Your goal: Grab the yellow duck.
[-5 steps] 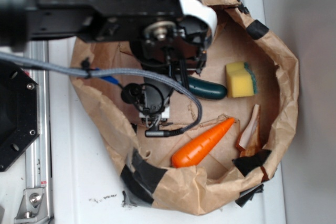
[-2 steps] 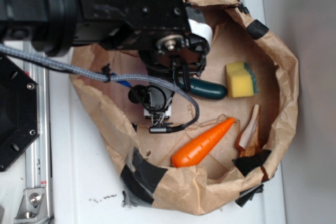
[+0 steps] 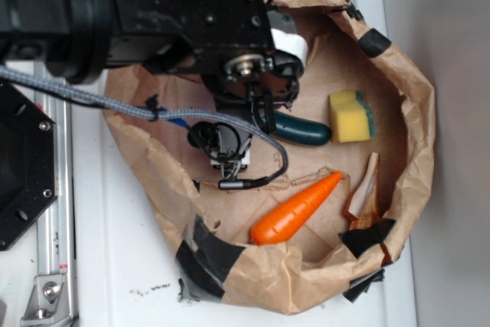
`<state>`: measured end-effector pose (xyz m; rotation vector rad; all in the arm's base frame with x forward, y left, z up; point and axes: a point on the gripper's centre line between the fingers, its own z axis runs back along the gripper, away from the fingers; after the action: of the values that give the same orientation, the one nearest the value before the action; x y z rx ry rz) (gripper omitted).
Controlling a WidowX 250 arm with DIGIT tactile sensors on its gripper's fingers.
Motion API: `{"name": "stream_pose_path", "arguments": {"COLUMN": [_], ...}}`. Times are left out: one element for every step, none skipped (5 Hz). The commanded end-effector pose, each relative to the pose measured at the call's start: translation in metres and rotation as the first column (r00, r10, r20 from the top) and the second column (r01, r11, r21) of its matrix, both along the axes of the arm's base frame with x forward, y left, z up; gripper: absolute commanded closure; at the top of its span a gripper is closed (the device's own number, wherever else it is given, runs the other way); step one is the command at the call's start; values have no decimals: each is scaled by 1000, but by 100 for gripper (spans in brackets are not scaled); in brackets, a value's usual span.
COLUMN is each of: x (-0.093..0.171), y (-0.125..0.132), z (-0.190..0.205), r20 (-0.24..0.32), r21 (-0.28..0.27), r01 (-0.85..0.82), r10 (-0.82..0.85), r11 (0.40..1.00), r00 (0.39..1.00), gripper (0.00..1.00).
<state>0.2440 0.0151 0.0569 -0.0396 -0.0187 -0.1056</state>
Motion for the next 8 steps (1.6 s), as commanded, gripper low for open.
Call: {"name": "stream_pose_path", "arguments": {"x": [-4,2,7,13,18,18,11,9], "y": [10,10,10,8,7,-6,-9,-11], "z": [0,-4,-5,-7,-10,-36,-47,-43], "r20": [55,55,54,40,27,-25,-49,-36], "r21": [-2,-2,0,11,-7,-82,-102,-98], "r01": [-3,1,4,8,8,60,76,82], "r10": [4,-1,-4,-9,-8,-62,-81,-86], "r11": [1000,1000,1000,1000,1000,995,992,992], "r00": [998,998,999,999,1000,998,996,996], "gripper": [0,0,0,0,0,0,0,0]}}
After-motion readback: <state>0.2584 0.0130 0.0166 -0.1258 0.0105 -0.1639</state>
